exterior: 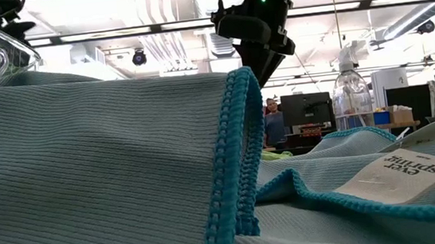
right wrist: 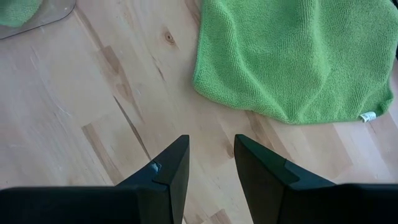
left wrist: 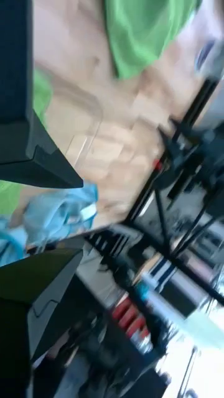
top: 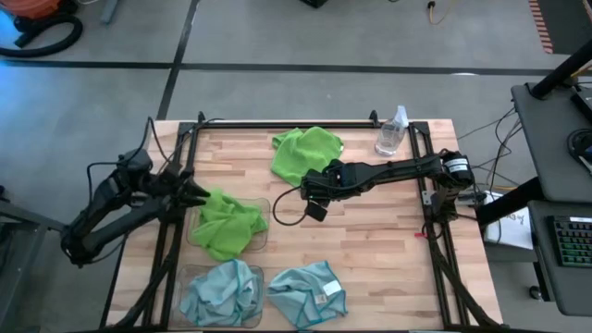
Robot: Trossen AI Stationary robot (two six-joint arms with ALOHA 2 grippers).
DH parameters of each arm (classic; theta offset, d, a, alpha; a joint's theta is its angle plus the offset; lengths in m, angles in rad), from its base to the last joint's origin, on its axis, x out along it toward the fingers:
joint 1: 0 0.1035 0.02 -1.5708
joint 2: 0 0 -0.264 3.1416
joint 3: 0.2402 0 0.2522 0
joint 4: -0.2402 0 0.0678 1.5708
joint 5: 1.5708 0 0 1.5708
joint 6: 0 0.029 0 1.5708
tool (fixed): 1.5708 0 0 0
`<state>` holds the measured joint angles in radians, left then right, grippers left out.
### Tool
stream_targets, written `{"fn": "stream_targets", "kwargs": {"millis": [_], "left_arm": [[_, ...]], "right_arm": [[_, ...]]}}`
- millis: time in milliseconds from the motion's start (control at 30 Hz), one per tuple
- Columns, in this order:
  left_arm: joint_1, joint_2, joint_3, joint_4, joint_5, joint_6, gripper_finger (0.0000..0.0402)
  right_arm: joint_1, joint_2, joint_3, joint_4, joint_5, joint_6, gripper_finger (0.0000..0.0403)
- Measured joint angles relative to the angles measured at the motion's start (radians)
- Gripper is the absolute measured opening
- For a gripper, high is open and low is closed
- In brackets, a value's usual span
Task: Sort microfiber towel by color & place in baskets
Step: Put the green microfiber cloth into the top transparent bin
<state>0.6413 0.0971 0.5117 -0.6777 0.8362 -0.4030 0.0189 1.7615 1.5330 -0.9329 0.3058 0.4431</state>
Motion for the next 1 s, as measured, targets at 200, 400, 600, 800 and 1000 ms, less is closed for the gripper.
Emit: {"fn": "stream_targets", "kwargs": {"millis": [200,400,600,800,1000], "left_arm": [[0.0,0.076,0.017,0.05,-0.144,0.046,0.0151],[0.0,0.194,0.017,0.213,-0.283,0.101,0.0151],[0.0,0.341,0.017,0.269,-0.431,0.184,0.0151],[0.0,0.506,0.017,0.398,-0.427,0.261,0.0151],[0.0,0.66,0.017,0.596,-0.427,0.303,0.0151]], "right_arm": [[-0.003,0.0,0.0,0.004,0.001,-0.001,0.0123],[-0.006,0.0,0.0,0.003,0.001,-0.012,0.0123],[-0.006,0.0,0.0,0.003,0.001,-0.035,0.0123],[-0.011,0.0,0.0,0.003,0.001,-0.048,0.0123],[-0.011,0.0,0.0,0.003,0.001,-0.054,0.0123]]}}
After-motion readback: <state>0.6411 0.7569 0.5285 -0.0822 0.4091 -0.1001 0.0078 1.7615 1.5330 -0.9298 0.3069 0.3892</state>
